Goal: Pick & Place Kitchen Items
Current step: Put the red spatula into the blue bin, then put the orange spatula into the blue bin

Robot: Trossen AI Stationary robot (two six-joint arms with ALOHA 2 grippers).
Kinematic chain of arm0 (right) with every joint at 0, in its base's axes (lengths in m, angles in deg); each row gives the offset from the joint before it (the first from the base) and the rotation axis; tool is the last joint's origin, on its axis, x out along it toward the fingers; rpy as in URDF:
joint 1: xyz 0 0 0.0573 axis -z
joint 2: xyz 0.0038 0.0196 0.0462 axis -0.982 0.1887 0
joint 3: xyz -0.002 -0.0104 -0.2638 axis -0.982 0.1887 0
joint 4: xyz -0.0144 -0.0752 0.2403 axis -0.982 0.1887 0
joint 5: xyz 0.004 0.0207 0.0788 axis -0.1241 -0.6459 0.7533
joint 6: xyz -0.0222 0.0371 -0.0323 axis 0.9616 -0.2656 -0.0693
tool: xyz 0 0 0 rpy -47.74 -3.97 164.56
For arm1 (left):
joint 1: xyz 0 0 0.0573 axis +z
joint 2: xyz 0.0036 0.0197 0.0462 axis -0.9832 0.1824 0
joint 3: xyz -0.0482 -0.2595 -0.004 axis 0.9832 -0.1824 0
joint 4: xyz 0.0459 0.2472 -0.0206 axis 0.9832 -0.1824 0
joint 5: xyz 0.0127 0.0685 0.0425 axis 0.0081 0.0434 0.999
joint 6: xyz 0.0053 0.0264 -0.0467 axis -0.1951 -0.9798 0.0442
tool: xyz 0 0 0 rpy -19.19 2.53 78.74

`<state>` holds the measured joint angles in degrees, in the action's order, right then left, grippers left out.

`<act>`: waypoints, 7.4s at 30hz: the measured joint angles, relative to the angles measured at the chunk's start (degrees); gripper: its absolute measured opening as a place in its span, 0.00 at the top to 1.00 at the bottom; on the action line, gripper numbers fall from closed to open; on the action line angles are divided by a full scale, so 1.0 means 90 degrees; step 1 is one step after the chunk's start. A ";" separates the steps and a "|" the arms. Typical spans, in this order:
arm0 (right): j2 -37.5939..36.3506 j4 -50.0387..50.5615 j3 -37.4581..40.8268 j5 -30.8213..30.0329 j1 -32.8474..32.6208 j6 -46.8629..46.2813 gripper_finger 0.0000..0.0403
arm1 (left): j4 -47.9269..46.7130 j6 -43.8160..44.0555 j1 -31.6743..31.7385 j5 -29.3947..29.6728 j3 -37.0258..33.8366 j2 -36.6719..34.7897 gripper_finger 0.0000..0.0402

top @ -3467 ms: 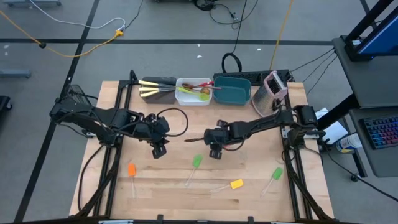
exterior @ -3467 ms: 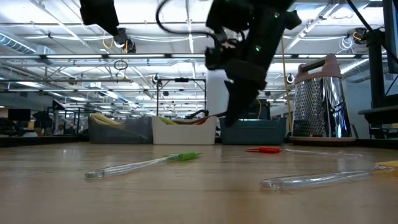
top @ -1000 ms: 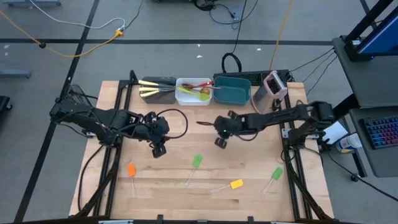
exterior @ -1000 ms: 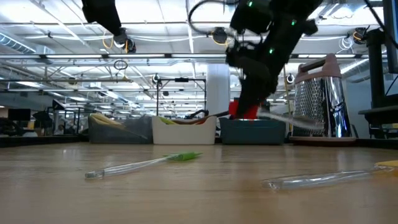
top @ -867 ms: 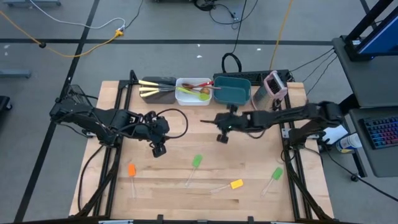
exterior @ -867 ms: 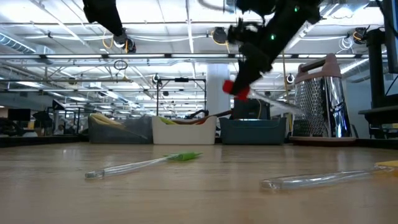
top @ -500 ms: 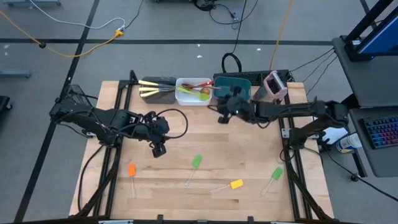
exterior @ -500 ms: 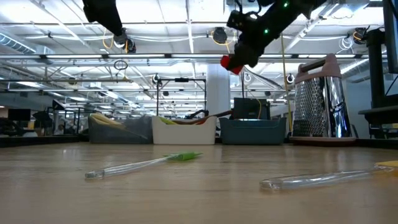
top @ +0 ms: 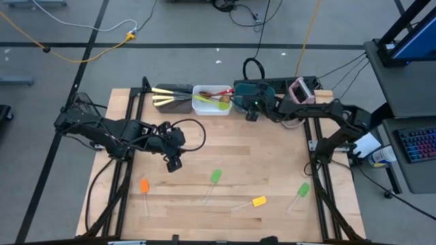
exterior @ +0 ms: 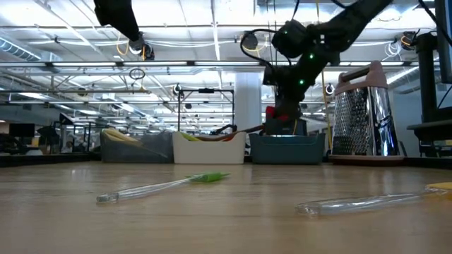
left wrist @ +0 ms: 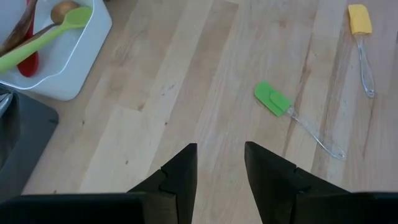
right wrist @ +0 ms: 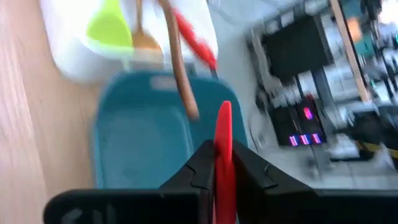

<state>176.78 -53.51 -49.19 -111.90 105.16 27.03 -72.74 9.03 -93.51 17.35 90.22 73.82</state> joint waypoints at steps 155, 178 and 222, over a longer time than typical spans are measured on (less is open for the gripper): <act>-0.1242 -0.5170 0.3604 0.0639 -0.3907 -0.2016 0.64 | 0.0444 0.8840 -0.1904 -0.4352 -0.3572 0.1175 0.66; -0.1242 -0.5124 0.3601 0.0639 -0.3907 -0.2179 0.64 | 0.0989 0.8903 -0.1903 -0.4521 -0.3999 0.1168 0.57; -0.1242 -0.4886 0.3601 0.0642 -0.3909 -0.2638 0.64 | 0.1621 1.0361 -0.3191 -0.3096 -0.3990 0.1156 0.66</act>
<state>165.61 -97.49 -16.78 -106.13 69.97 3.29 -58.15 102.28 -122.23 -10.52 54.31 84.22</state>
